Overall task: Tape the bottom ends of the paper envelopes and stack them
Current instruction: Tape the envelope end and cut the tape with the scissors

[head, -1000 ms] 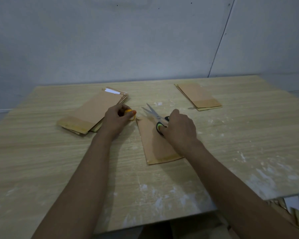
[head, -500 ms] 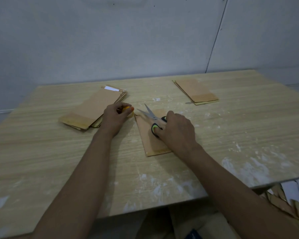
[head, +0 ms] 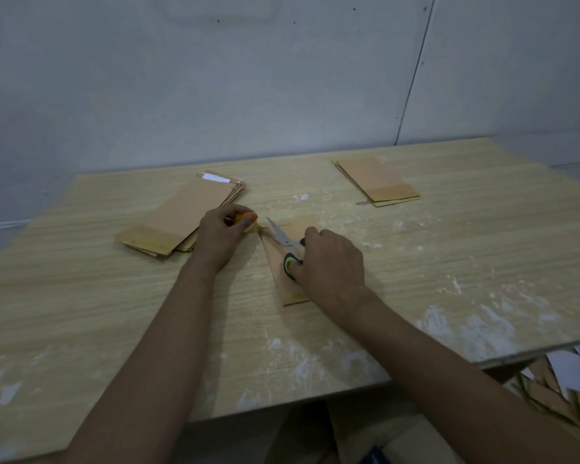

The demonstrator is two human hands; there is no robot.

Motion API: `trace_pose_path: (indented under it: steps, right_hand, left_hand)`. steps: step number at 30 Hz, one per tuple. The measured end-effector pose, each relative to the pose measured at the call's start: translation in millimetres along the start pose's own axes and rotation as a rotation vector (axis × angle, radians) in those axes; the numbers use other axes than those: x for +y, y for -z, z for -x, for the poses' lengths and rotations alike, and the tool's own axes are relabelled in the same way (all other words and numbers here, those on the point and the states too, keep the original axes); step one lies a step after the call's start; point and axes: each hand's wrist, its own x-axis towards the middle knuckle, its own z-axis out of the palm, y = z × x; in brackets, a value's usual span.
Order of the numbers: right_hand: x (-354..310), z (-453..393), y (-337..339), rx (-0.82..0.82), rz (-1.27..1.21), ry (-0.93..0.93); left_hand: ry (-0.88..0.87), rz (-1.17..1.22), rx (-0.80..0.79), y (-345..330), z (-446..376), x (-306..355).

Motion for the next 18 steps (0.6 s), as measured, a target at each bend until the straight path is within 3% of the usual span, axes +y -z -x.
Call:
trace_pose_path:
  steps: [14, 18]
  right_hand:
    - [-16.4, -17.2, 4.4, 0.05, 0.108, 0.146]
    - [-17.8, -20.5, 8.1, -0.009, 0.126, 0.179]
  left_hand:
    - [0.016, 0.041, -0.02, 1.3, -2.7, -3.6]
    - [0.013, 0.051, -0.009, 1.2, -1.6, -1.6]
